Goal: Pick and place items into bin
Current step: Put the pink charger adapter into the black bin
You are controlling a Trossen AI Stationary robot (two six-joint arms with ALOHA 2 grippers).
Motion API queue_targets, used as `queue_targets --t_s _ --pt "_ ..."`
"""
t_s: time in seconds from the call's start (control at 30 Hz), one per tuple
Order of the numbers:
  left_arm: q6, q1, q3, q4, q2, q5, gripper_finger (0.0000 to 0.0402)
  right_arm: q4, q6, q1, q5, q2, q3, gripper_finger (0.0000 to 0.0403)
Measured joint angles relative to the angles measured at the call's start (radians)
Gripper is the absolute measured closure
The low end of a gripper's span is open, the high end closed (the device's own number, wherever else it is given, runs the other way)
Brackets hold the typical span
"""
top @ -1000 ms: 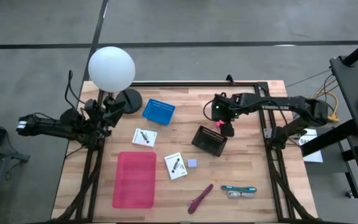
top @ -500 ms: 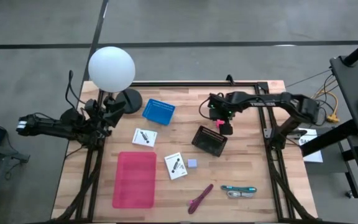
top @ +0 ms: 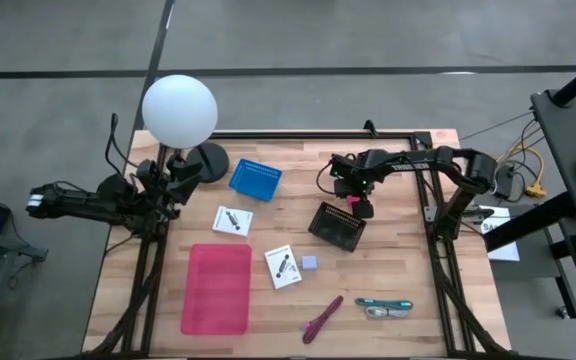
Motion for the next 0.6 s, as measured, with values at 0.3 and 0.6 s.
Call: queue_targets --t_s 0.3,0.6 --pt "0.000 0.000 -0.004 0.000 0.001 0.000 0.0205 0.019 0.003 0.000 0.001 -0.006 0.000 0.0180" --pt "-0.001 0.000 -0.011 0.000 0.000 0.000 0.0205 0.020 0.008 0.000 0.001 -0.001 0.000 0.0234"
